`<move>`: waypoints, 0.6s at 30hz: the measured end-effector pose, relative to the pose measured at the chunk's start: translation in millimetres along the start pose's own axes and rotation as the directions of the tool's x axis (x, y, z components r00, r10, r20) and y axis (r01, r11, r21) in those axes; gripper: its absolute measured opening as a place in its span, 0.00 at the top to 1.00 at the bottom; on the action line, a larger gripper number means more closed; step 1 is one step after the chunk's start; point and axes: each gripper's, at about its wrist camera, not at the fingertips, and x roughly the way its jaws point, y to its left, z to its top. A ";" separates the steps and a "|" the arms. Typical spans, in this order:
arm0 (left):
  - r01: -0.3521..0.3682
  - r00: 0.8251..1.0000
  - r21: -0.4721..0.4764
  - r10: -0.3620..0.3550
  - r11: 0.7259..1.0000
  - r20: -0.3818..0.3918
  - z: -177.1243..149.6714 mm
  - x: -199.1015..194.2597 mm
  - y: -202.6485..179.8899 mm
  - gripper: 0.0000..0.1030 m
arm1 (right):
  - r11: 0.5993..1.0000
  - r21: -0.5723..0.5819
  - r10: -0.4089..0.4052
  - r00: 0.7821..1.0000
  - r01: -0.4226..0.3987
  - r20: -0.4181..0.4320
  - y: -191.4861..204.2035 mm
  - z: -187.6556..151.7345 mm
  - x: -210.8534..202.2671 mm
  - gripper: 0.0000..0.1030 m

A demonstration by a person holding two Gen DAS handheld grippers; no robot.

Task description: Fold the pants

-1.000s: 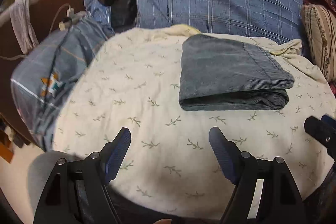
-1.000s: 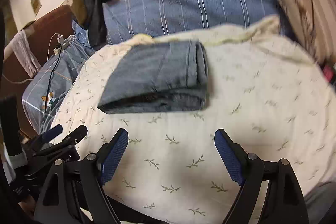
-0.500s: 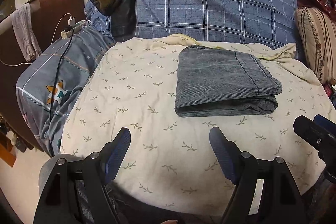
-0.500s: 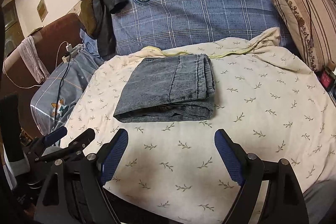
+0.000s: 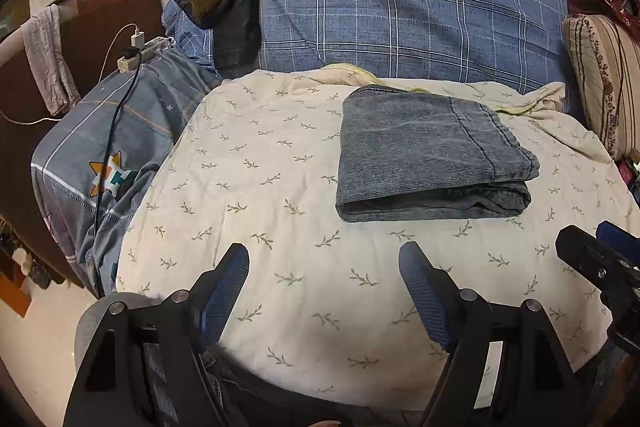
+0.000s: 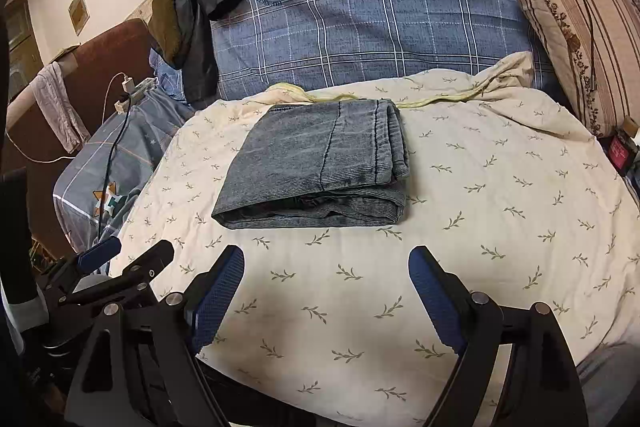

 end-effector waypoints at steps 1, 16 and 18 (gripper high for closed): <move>-0.002 1.000 0.000 0.002 1.000 0.002 0.1 -0.2 0.1 0.25 | 1.000 0.002 -0.001 1.000 0.001 -0.001 -0.3 -0.3 0.2 0.17; -0.008 1.000 0.000 0.008 1.000 -0.002 -1.0 0.0 -2.5 0.25 | 1.000 0.017 0.002 1.000 -0.002 -0.002 -2.9 -0.2 -0.4 0.17; -0.011 1.000 0.002 0.011 1.000 -0.002 -1.4 -0.1 -3.6 0.25 | 1.000 0.018 0.003 1.000 -0.003 -0.002 -2.9 -0.2 -0.6 0.17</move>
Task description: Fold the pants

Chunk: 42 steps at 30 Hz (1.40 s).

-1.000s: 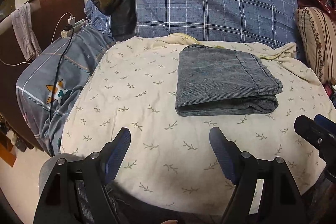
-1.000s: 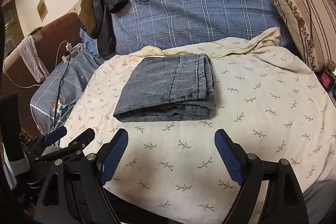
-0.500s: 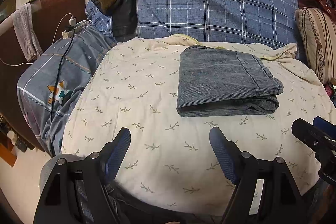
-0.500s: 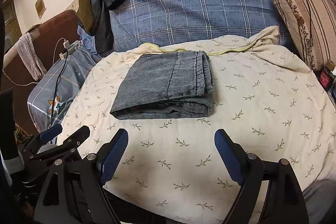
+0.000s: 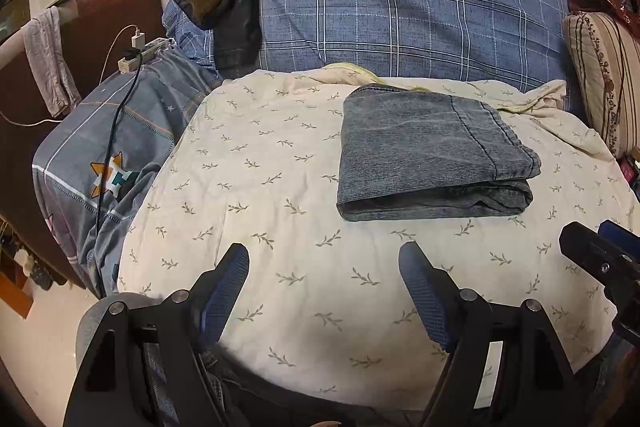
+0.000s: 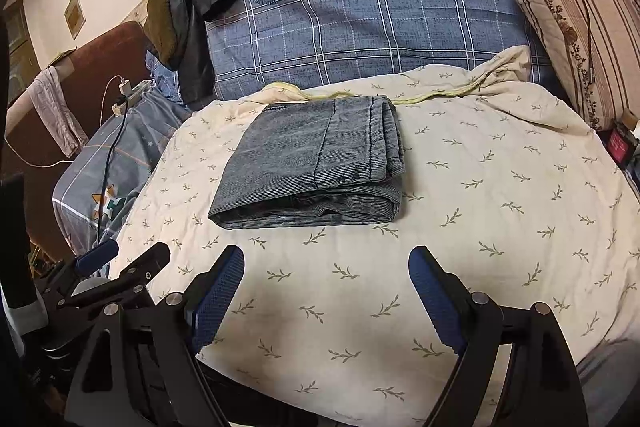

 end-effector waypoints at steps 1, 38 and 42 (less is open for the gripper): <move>-0.001 1.000 0.001 0.001 1.000 0.001 -0.1 -0.1 -0.7 0.25 | 1.000 0.001 0.004 1.000 -0.004 0.000 -0.3 0.4 -0.1 0.17; 0.020 1.000 -0.012 -0.020 1.000 -0.015 -1.6 9.0 -8.1 0.25 | 1.000 0.000 -0.002 1.000 0.002 -0.030 -4.3 -1.1 14.1 0.17; 0.023 1.000 0.004 -0.023 1.000 0.012 5.9 7.4 -11.2 0.25 | 1.000 -0.011 0.003 1.000 -0.003 -0.030 -4.0 5.3 18.4 0.17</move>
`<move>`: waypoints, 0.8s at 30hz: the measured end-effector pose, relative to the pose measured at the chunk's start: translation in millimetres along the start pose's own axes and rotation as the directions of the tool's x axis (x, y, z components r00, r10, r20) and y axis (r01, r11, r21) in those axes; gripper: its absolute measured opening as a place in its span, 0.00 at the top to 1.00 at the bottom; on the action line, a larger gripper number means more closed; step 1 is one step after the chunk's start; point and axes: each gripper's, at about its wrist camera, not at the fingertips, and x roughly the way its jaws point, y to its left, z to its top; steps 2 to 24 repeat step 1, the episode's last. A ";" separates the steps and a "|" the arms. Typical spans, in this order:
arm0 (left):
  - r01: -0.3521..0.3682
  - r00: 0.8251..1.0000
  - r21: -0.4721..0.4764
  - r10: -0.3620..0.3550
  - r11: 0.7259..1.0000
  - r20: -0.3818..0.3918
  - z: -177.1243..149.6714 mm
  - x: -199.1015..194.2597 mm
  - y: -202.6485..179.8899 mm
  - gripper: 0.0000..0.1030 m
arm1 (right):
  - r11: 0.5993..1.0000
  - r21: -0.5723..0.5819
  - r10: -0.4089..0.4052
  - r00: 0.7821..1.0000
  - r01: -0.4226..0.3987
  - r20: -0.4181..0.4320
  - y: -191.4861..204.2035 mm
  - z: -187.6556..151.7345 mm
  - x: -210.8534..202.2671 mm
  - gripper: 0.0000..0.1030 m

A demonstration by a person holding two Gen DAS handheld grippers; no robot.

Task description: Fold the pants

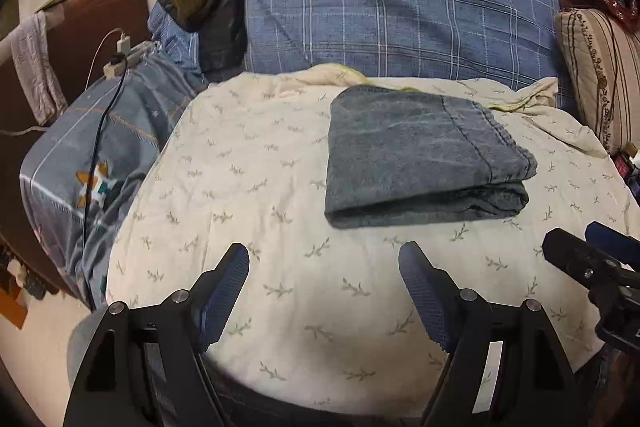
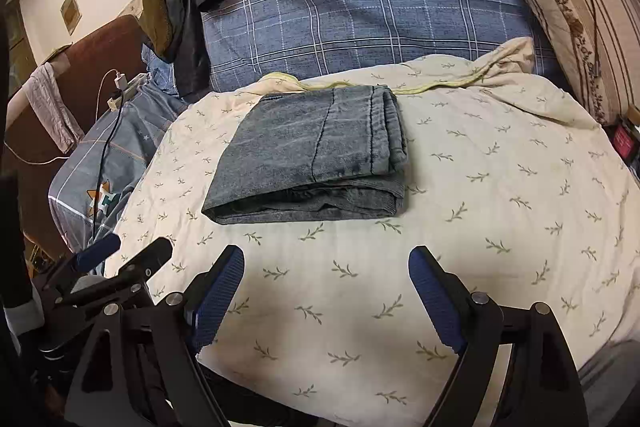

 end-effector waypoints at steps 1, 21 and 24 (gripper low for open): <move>-0.005 1.000 -0.007 0.005 1.000 0.011 3.2 -0.3 1.7 0.25 | 1.000 -0.003 -0.001 1.000 0.001 0.003 0.2 2.8 0.9 0.17; -0.005 1.000 -0.007 0.005 1.000 0.011 3.2 -0.3 1.7 0.25 | 1.000 -0.003 -0.001 1.000 0.001 0.003 0.2 2.8 0.9 0.17; -0.005 1.000 -0.007 0.005 1.000 0.011 3.2 -0.3 1.7 0.25 | 1.000 -0.003 -0.001 1.000 0.001 0.003 0.2 2.8 0.9 0.17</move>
